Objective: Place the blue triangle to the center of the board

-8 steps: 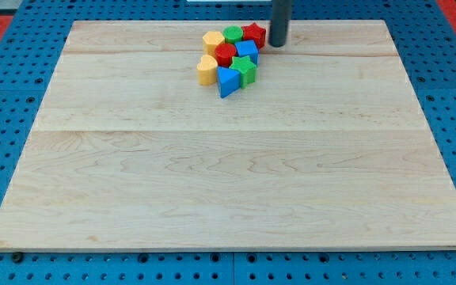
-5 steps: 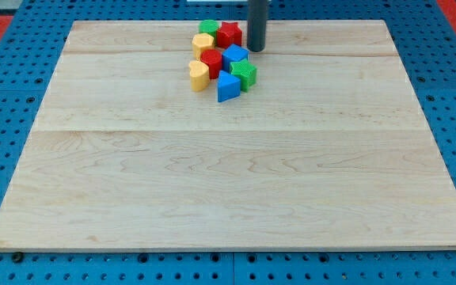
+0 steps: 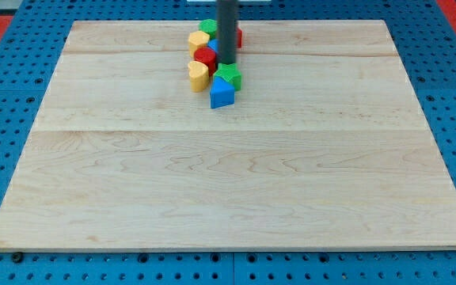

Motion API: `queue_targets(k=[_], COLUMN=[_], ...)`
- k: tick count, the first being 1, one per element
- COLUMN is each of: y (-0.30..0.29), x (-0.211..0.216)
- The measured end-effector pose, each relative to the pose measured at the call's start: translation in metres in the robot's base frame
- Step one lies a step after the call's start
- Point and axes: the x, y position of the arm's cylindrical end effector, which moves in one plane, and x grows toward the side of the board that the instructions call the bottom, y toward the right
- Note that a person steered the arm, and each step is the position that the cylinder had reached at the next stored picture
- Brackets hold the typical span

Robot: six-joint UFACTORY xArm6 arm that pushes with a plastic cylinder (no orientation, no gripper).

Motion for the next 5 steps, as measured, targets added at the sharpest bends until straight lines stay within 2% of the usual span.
queue_targets(k=[2,5], y=[-0.008,0.114], x=[0.001,0.001])
